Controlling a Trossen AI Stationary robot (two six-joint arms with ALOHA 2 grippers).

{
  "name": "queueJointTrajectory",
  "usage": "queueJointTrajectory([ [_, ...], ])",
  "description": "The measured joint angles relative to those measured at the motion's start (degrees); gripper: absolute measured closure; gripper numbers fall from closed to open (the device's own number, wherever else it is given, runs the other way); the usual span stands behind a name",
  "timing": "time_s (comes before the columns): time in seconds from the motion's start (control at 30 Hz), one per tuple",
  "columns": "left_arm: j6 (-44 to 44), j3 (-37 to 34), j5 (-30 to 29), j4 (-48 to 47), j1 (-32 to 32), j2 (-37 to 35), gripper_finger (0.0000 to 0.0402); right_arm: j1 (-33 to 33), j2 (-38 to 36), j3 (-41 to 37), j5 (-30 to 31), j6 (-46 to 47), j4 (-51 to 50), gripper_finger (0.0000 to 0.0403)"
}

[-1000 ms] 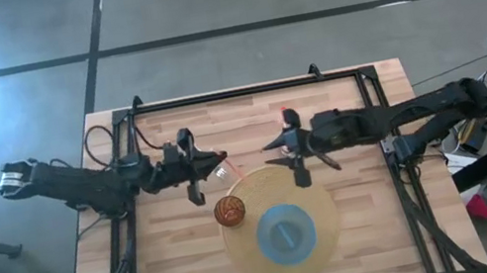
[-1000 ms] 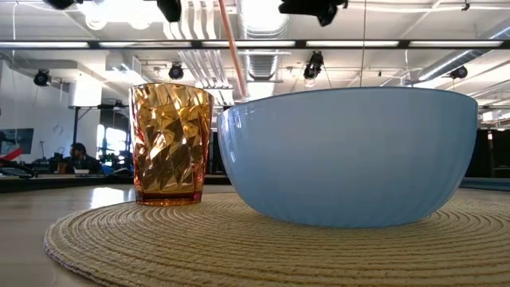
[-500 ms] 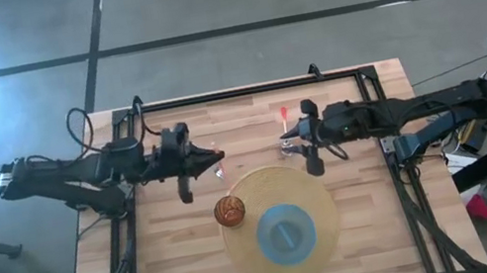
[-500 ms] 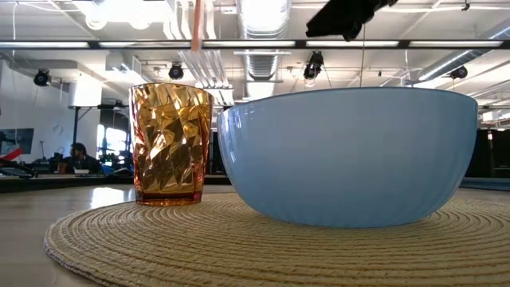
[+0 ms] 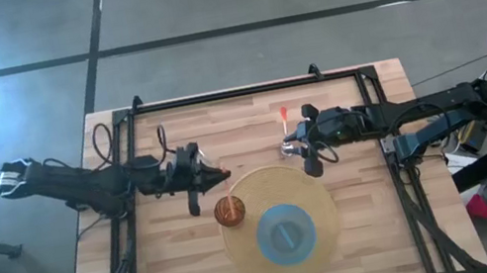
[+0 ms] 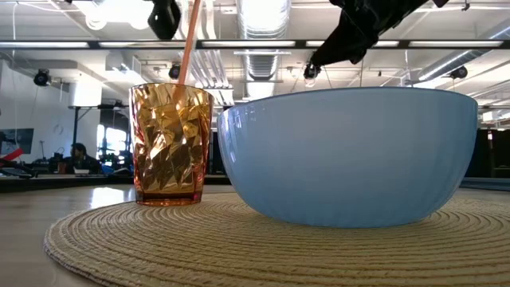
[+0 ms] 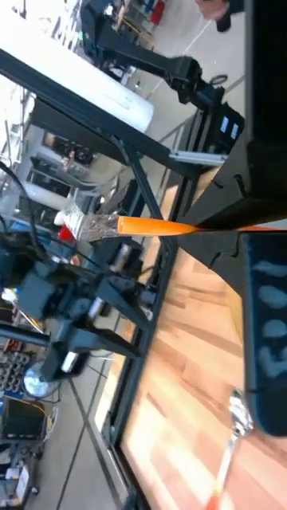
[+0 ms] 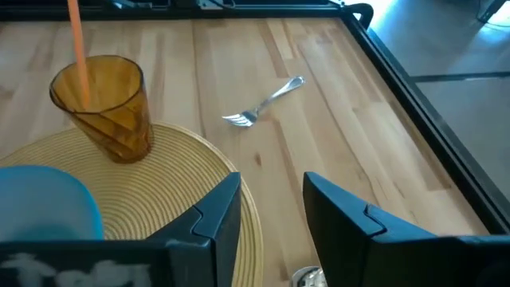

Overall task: Pick & Place Utensil
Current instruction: Put the orange drinking straw into the orange cup on the brown mat

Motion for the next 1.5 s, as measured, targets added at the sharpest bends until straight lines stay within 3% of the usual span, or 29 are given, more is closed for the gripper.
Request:
queueJointTrajectory([
  [0.2,0.0,-6.2,-3.5,5.2,0.0,-0.1,0.0401,0.0,0.0,-0.3,1.1,0.0,0.0,0.0274],
  [0.53,-1.4,-11.8,-4.0,11.2,-0.1,-0.1,0.0402,0.0,0.0,-0.3,5.6,0.0,0.1,0.028],
  [1.17,-2.5,-12.8,-3.9,9.0,0.0,-0.1,0.0386,0.0,0.0,-0.3,5.6,0.0,0.1,0.0288],
  [1.5,-2.5,-12.8,-3.9,8.5,0.0,-0.1,0.0334,0.0,0.0,-0.3,5.6,0.0,0.1,0.0287],
])
